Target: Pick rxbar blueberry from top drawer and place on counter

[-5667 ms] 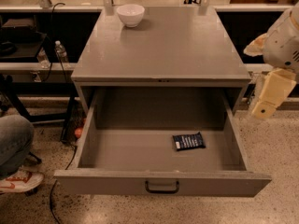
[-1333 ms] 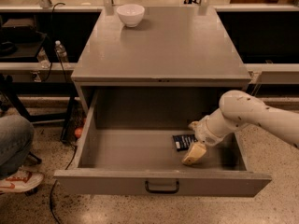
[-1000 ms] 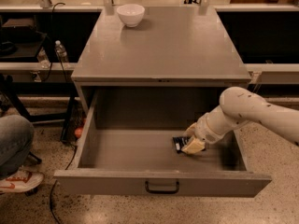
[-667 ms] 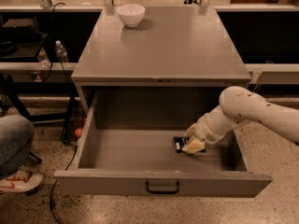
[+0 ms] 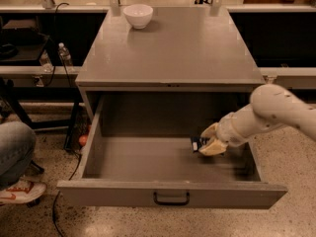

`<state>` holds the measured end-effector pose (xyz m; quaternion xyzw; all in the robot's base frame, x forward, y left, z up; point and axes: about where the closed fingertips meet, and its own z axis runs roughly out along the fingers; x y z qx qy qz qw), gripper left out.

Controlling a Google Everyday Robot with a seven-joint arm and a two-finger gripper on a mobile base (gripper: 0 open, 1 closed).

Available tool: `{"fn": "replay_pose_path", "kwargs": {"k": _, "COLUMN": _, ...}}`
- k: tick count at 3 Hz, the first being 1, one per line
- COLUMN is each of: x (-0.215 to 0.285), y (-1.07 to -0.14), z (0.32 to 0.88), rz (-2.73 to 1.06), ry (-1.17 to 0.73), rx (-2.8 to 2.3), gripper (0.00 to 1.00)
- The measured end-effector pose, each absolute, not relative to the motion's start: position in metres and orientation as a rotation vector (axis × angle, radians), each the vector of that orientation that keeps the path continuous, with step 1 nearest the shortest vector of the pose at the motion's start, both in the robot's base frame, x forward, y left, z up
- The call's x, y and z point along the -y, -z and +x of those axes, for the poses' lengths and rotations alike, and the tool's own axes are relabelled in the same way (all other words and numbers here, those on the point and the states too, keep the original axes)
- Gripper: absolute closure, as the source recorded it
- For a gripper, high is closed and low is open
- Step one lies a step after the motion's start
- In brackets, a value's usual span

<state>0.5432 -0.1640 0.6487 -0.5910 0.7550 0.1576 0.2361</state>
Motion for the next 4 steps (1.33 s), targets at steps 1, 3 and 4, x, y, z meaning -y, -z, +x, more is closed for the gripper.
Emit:
{"fn": "replay_pose_path", "kwargs": {"k": 1, "x": 0.186, "y": -0.740, "z": 0.543, "rz": -1.611, "ry": -0.363, "rx": -1.896, "gripper": 1.00}}
{"fn": "replay_pose_path", "kwargs": {"k": 3, "x": 0.180, "y": -0.771, "z": 0.560, "rz": -1.670, "ry": -0.273, "rx": -1.797, "gripper": 1.00}}
{"fn": "replay_pose_path", "kwargs": {"k": 4, "x": 0.178, "y": -0.815, "z": 0.583, "rz": -1.744, "ry": -0.119, "rx": -1.685, "gripper": 1.00}}
